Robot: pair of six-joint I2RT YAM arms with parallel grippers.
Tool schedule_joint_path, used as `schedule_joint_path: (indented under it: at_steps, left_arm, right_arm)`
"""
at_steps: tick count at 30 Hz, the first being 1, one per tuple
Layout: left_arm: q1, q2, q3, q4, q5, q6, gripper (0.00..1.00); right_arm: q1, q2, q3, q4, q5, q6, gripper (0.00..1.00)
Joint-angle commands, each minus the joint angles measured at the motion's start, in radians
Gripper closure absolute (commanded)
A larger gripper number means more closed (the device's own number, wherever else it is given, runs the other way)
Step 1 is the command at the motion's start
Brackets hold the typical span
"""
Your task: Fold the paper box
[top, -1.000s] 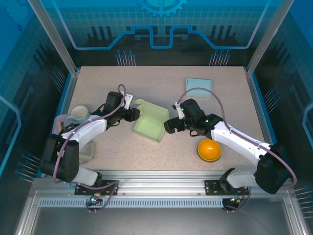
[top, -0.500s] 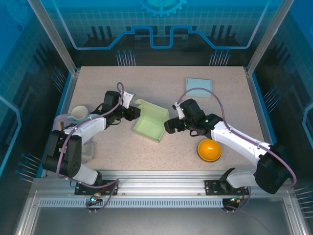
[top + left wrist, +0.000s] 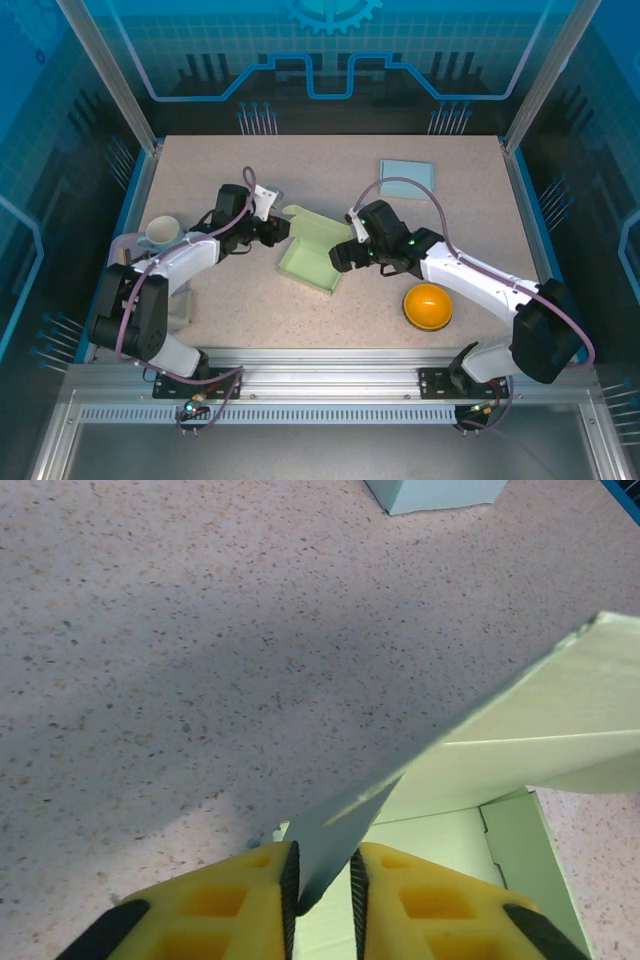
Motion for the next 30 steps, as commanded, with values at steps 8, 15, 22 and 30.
schedule_joint_path:
  at_steps: [8,15,22,30]
  left_arm:
    - [-0.102,-0.051,-0.038,0.116,-0.135,-0.166,0.9]
    - [-0.2,-0.118,-0.12,0.182,-0.295,-0.246,0.9]
    - [-0.249,-0.194,-0.133,0.101,-0.574,-0.215,0.9]
    - [-0.251,-0.241,-0.178,0.126,-0.564,-0.212,0.9]
  right_arm:
    - [0.034,0.025,0.037,-0.001,-0.009,0.256,0.11]
    - [0.035,0.003,0.012,0.05,-0.044,0.341,0.12]
    - [0.035,0.035,0.087,-0.105,0.096,0.279,0.08]
    - [0.017,0.065,0.13,-0.069,0.067,0.189,0.06]
